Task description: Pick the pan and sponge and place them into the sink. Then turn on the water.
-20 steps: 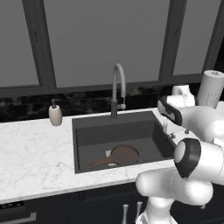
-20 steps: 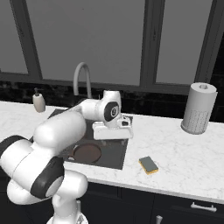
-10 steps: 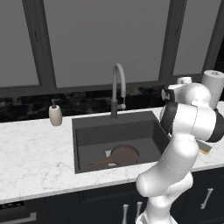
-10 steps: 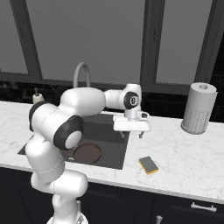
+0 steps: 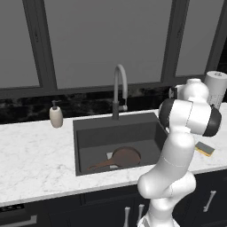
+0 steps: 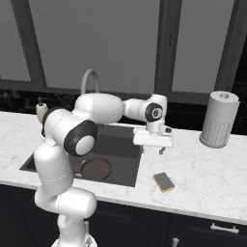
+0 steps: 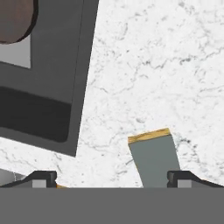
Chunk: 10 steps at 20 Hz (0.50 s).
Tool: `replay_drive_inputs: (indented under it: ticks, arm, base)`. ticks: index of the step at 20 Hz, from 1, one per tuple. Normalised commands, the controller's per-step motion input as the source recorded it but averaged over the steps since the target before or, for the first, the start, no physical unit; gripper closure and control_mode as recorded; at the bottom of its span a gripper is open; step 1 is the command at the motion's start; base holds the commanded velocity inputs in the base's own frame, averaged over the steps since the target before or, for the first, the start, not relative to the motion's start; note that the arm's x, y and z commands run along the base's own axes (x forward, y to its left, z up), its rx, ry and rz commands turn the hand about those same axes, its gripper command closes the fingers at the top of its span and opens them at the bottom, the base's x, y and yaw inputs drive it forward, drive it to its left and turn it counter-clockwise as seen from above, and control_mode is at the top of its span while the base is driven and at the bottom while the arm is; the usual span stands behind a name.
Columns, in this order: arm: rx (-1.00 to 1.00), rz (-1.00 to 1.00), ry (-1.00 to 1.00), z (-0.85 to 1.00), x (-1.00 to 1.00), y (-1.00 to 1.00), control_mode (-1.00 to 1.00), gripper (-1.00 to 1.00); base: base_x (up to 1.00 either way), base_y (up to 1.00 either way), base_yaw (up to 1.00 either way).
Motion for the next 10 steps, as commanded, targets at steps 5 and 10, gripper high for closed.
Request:
replay_drive_inputs:
  ticks: [5,10]
  arm:
    - [0.01,0.03,-0.22,-0.29,-0.12,-0.02,-1.00,-1.00]
    - [-0.02,0.04,-0.16,-0.20,-0.02,-0.05,-1.00,-1.00]
  base:
    - [0.00,0.00,0.00]
    - [0.00,0.00,0.00]
